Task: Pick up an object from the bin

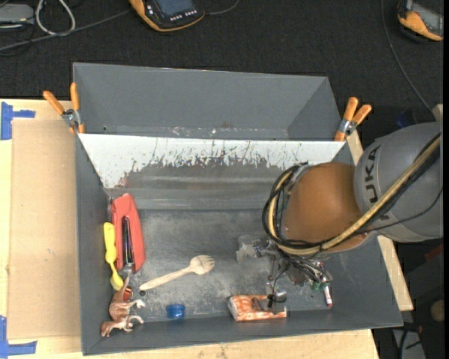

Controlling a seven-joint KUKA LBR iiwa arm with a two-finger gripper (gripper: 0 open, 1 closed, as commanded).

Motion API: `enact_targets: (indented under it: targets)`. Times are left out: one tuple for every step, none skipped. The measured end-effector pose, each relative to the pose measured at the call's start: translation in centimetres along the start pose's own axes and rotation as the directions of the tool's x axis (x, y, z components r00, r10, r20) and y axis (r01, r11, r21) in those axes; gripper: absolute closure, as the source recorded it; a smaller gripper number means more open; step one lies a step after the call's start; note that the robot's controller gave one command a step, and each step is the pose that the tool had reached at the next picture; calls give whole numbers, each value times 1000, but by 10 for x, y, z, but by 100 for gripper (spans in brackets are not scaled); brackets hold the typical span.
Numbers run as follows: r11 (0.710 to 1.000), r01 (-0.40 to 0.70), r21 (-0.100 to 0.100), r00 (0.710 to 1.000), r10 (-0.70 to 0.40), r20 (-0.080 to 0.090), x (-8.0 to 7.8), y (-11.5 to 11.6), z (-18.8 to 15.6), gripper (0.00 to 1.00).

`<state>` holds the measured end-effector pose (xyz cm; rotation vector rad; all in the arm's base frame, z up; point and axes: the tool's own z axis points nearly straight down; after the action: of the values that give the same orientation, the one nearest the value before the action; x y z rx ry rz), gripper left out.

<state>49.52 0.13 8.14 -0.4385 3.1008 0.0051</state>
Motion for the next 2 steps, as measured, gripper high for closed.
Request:
enact_targets:
  targets:
    - [1000,-30,3,1000,30,9,0,5,8,0]
    - [992,-127,-1,992,127,0,13,9,-37,0]
